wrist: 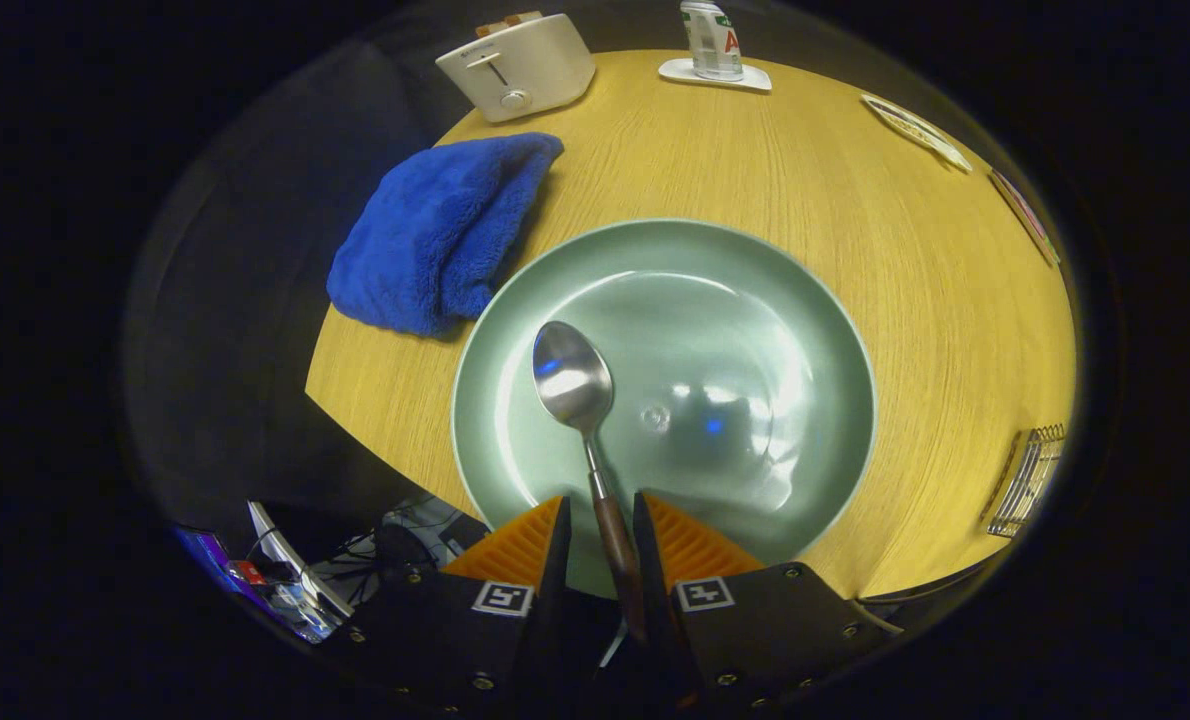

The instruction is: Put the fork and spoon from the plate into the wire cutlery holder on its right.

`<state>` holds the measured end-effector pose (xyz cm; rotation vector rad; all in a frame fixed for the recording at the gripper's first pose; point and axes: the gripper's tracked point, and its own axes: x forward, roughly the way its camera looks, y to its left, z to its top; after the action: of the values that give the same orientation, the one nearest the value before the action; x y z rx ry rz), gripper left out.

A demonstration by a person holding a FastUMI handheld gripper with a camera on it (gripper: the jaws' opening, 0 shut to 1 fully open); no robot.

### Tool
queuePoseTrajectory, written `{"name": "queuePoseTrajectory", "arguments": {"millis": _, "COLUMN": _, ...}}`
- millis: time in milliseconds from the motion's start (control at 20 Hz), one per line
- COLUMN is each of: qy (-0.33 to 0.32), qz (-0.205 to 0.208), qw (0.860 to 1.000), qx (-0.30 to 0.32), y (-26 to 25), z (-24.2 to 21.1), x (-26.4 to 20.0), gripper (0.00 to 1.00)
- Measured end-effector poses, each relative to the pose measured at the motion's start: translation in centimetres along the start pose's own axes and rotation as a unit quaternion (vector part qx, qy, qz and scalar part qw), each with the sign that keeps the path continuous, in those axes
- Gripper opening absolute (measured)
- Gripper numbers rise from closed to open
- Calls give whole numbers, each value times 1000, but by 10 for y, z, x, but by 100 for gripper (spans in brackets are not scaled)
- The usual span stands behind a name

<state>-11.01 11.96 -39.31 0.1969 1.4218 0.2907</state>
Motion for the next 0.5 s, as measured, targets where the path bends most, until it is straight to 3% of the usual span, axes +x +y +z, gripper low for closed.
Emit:
{"name": "queuePoseTrajectory", "arguments": {"millis": 50, "qy": 2, "qz": -8, "qw": 1000, "qx": 7, "y": -3, "z": 5, "x": -1, "gripper": 5}}
{"name": "queuePoseTrajectory", "arguments": {"millis": 500, "qy": -42, "qz": -2, "qw": 998, "qx": 46, "y": -17, "z": 24, "x": -28, "gripper": 5}}
